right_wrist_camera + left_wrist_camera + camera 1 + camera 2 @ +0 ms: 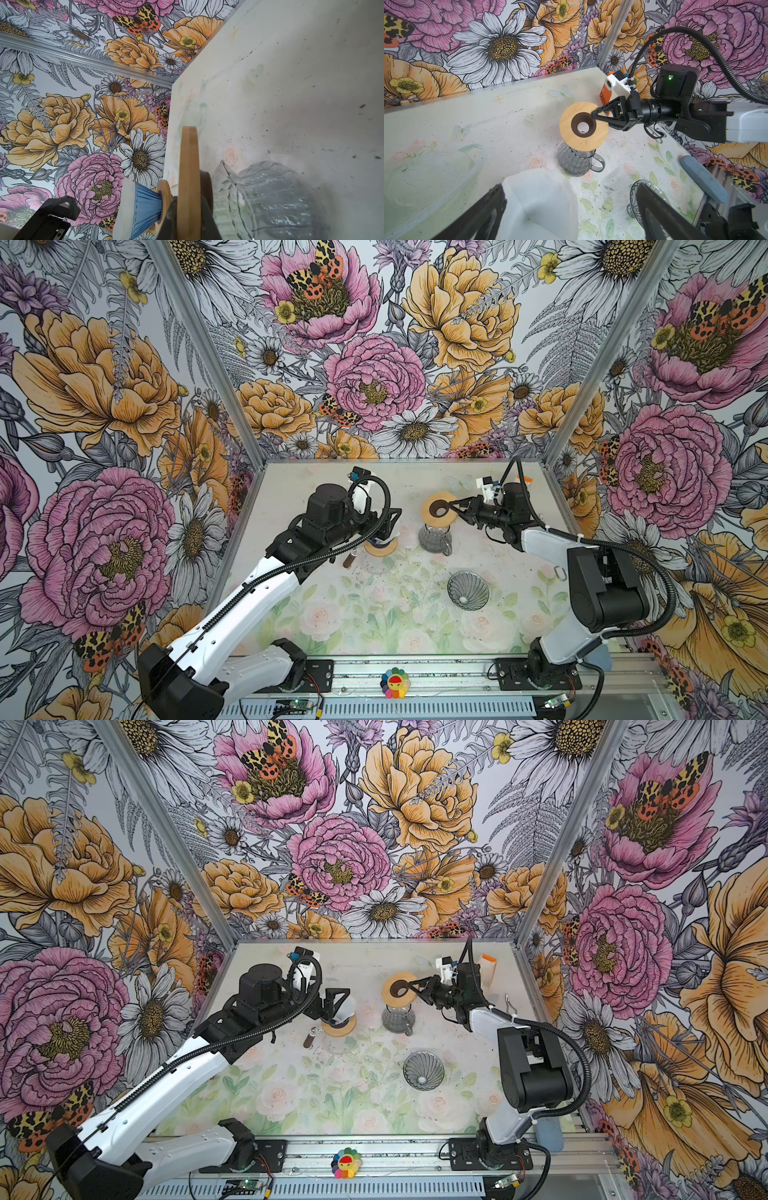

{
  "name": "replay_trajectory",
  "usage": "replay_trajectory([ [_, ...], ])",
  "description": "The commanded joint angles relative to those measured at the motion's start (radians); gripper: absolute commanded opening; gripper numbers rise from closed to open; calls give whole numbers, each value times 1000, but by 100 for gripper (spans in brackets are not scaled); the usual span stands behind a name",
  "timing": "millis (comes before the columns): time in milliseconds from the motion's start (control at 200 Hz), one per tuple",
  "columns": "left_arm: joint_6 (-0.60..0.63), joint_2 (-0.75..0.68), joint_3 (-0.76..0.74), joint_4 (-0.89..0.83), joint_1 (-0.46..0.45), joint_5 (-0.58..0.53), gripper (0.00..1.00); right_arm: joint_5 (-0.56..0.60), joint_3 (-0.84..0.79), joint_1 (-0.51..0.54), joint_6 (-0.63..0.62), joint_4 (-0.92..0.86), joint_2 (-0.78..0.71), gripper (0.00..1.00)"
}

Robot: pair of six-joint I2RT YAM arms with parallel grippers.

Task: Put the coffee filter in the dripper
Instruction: 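Lower the wooden ring onto the pitcher mouth with the right gripper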

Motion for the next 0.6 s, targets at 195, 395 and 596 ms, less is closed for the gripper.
replay_trajectory([
  [195, -8, 3, -3, -7, 8, 3, 99, -19, 18, 7, 14, 73, 44, 0],
  [395, -8, -3, -4, -11, 8, 2, 99, -22, 8, 7, 27, 89, 67, 1],
  [596, -8, -7, -8, -13, 8, 1, 99, -18, 4, 5, 27, 84, 74, 8],
])
